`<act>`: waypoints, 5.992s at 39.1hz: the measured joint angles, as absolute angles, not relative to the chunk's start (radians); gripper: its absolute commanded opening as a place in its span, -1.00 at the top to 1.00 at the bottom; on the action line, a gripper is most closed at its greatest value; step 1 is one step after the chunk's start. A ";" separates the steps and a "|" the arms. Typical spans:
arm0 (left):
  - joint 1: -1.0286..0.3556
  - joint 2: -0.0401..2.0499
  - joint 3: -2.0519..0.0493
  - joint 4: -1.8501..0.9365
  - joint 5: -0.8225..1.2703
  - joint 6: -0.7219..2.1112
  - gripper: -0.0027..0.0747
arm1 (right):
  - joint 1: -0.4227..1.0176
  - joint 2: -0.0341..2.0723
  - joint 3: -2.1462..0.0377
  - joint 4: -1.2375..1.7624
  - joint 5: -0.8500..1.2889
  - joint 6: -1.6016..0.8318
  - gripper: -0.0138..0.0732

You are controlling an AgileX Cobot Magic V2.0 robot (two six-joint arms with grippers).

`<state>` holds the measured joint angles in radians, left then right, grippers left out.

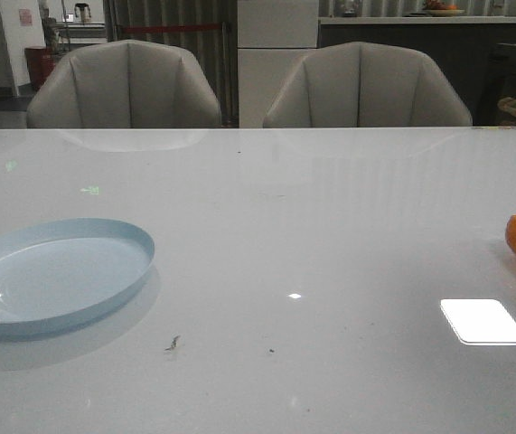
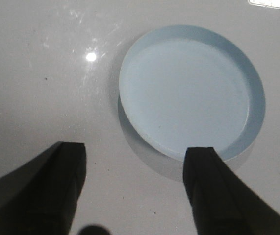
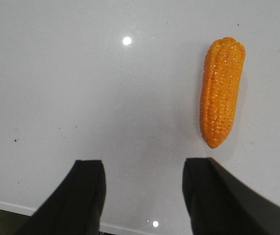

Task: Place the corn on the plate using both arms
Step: 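Lower the left gripper toward the rim of the light blue plate, then grasp the plate rim with the left gripper and lift it, then carry the plate toward the table center and set it down, then open the left gripper and raise it away from the plate, then lower the right gripper over the orange corn cob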

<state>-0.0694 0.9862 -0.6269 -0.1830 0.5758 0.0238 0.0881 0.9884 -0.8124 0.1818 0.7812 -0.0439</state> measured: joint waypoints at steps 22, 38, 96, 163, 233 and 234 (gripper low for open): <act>-0.069 1.523 -0.886 -0.189 0.524 -0.005 -0.34 | 0.088 0.988 -0.812 0.244 0.803 -0.044 -0.41; -0.069 1.747 -1.033 -0.189 0.572 -0.005 -0.34 | 0.088 0.988 -0.812 0.246 0.830 -0.044 -0.41; -0.079 1.847 -1.447 -0.556 0.785 -0.007 0.69 | 0.088 0.988 -0.812 0.251 0.836 -0.040 -0.41; -0.416 2.026 -1.462 -0.379 0.789 0.000 0.13 | 0.088 0.988 -0.812 0.251 0.836 -0.038 -0.41; -0.177 1.125 -0.799 0.176 0.530 -0.103 0.35 | 0.088 1.039 -0.812 0.141 0.781 -0.014 -0.42; -0.171 1.110 -0.784 0.177 0.528 -0.114 0.35 | 0.088 1.048 -0.812 0.124 0.775 0.000 -0.42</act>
<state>-0.1714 1.1103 -0.7844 0.1766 0.5276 -0.1136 0.0881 1.0481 -0.8124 0.1244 0.7746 0.0000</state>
